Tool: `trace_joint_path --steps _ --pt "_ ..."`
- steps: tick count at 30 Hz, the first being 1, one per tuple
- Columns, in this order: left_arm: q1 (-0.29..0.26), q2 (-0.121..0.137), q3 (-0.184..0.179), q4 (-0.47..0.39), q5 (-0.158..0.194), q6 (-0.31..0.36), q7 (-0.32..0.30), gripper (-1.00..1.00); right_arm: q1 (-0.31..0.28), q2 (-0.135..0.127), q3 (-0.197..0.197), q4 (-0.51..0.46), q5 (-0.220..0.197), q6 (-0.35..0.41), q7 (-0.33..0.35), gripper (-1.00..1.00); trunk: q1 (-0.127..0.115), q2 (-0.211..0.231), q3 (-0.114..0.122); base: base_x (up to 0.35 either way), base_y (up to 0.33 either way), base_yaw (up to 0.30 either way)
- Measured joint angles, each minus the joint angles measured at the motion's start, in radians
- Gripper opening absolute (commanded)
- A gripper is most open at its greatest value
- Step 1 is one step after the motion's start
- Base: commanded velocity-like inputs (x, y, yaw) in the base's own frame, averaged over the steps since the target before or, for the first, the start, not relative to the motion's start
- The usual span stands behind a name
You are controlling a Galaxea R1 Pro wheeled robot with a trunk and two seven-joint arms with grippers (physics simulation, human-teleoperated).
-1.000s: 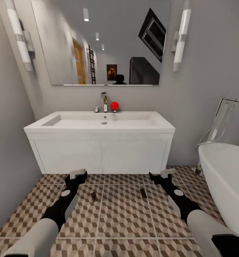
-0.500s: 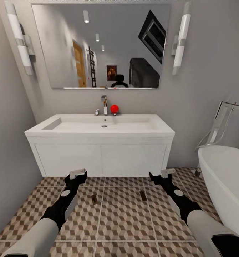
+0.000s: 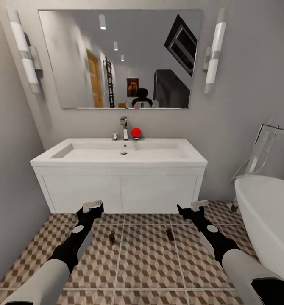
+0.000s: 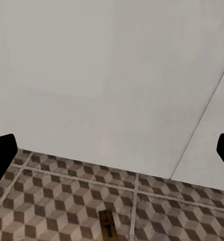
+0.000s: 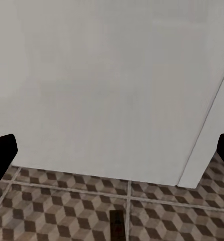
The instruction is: Take the four mousetraps from the cabinet in the bathroom and place them on the bathroom floor. Make sure all four end up on the same floor surface, and ensure that at least two of them are either under or directly next to the same bathroom sink.
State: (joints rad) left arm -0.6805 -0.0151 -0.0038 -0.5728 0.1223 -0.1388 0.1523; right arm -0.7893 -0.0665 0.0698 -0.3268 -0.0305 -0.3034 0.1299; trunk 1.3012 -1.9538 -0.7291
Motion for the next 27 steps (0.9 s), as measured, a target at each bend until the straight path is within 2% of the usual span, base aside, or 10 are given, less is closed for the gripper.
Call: trace_joint_path --steps 27 --pt "0.0 0.0 0.0 0.0 0.0 0.0 0.0 1.0 0.0 0.0 0.0 0.001 0.0 0.0 0.0 1.0 -0.104 0.189 0.085 0.0 0.0 0.0"
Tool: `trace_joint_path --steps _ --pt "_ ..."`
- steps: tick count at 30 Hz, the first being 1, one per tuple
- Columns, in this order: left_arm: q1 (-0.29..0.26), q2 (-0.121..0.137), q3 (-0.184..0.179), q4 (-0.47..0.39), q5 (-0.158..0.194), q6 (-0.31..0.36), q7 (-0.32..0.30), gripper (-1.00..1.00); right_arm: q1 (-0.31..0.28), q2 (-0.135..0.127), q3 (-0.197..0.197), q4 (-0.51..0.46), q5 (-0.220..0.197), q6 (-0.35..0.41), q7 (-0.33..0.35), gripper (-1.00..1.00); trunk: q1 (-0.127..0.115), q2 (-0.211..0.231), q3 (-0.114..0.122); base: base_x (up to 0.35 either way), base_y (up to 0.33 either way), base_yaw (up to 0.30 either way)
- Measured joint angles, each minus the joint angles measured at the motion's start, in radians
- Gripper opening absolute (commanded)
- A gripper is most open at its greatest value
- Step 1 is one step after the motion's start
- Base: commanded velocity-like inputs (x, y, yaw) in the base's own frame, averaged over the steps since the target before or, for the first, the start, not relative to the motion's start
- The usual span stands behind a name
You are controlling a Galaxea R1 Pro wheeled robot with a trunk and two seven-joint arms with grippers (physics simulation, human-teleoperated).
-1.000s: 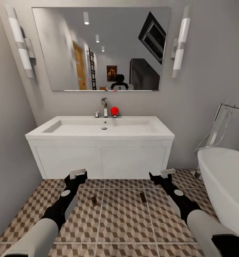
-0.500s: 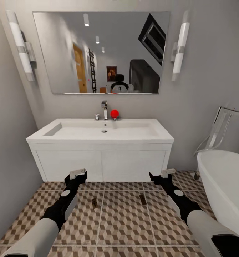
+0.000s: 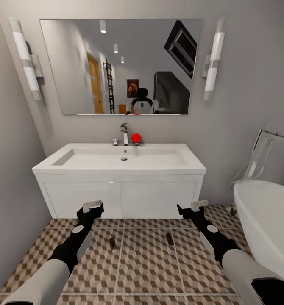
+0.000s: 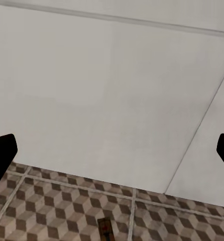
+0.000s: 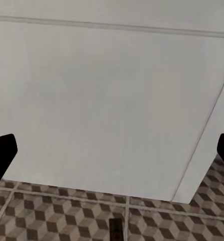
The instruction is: Take the four mousetraps from the cabinet in the bathroom and place them on the bathroom floor. Make sure all four end up on the same floor surface, and ensure that at least two of them are either under or directly next to the same bathroom sink.
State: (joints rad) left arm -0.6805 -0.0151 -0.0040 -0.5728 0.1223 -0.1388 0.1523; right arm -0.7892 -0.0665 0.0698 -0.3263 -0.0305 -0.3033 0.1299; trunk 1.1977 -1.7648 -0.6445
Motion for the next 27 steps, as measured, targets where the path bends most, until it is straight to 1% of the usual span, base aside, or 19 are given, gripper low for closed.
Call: trace_joint_path --steps 27 --pt "0.0 0.0 0.0 0.0 0.0 0.001 0.0 1.0 0.0 0.0 0.0 0.0 0.0 0.0 0.0 1.0 -0.104 0.189 0.085 0.0 0.0 0.0"
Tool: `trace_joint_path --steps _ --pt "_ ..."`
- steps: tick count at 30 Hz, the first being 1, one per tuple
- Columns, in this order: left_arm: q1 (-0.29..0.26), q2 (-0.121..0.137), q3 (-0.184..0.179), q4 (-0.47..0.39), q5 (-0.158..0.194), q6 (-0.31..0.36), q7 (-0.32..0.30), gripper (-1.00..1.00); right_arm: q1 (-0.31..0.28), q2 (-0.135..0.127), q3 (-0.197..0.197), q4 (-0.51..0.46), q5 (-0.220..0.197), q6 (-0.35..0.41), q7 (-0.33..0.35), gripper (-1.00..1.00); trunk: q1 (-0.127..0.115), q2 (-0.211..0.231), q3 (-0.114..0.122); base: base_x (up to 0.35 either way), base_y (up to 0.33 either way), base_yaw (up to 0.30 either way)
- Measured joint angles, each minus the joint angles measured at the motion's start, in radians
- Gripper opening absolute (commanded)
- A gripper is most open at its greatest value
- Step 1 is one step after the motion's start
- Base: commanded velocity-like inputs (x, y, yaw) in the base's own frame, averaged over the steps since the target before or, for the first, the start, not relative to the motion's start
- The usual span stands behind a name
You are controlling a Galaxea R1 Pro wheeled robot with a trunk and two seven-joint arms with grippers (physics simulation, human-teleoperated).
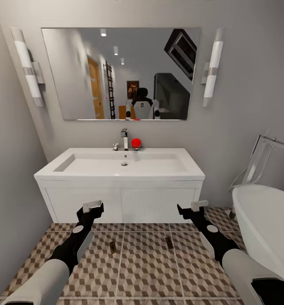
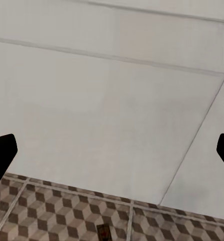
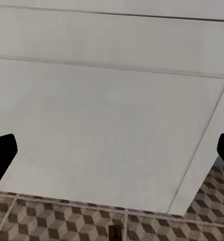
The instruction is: Take the four mousetraps from the cabinet in the bathroom and place them on the bathroom floor. Make sure all four end up on the same floor surface, and ensure that at least two of them are either under or directly next to the same bathroom sink.
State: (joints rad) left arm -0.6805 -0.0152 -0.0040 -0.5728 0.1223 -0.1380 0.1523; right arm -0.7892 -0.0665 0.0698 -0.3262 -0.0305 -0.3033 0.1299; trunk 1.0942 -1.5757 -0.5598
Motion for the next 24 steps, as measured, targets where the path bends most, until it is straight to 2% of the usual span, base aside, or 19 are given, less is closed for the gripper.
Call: trace_joint_path --steps 18,24 --pt "0.0 -0.001 0.0 0.0 0.0 0.001 -0.002 1.0 0.0 0.0 0.0 0.0 0.0 0.0 0.0 1.0 -0.069 0.126 0.056 0.0 0.0 0.0" --pt "0.0 -0.001 -0.011 0.0 0.0 0.001 -0.002 1.0 0.0 0.0 0.0 0.0 -0.001 0.0 0.0 1.0 -0.092 0.168 0.075 0.0 0.0 0.0"
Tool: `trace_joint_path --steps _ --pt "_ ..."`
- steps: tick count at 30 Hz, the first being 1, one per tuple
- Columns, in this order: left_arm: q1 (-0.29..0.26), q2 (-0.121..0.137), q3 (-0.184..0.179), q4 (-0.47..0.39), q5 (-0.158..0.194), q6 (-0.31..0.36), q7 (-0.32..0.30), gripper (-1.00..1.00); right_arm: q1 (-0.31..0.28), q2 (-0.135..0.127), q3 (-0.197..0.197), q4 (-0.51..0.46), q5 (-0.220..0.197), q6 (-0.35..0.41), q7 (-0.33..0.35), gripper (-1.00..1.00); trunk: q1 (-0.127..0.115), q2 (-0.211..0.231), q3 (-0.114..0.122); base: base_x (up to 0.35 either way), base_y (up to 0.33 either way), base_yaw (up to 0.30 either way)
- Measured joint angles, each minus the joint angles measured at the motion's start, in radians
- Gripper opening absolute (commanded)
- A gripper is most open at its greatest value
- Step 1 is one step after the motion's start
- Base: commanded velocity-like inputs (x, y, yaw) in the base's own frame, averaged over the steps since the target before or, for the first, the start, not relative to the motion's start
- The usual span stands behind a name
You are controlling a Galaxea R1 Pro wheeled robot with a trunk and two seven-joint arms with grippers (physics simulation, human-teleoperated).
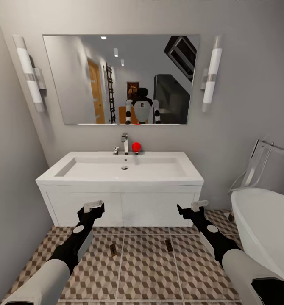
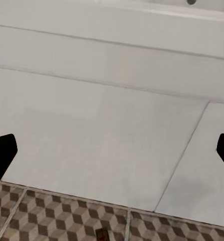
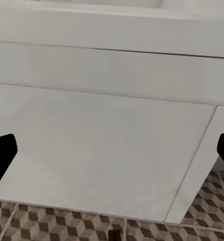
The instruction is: Take the four mousetraps from the cabinet in the bathroom and place them on the bathroom floor. Make sure all four end up on the same floor surface, and ensure that at least two of them are either under or directly next to the same bathroom sink.
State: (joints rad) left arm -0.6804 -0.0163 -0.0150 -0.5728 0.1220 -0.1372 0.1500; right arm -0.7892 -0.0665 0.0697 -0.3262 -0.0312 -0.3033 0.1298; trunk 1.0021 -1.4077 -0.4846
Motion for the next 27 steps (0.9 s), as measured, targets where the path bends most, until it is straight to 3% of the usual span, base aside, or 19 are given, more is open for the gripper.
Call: trace_joint_path --steps 27 --pt "0.0 0.0 -0.013 0.001 0.0 0.0 0.0 1.0 0.0 0.0 0.0 0.001 0.0 0.0 0.0 1.0 -0.104 0.189 0.085 0.0 0.0 0.0"
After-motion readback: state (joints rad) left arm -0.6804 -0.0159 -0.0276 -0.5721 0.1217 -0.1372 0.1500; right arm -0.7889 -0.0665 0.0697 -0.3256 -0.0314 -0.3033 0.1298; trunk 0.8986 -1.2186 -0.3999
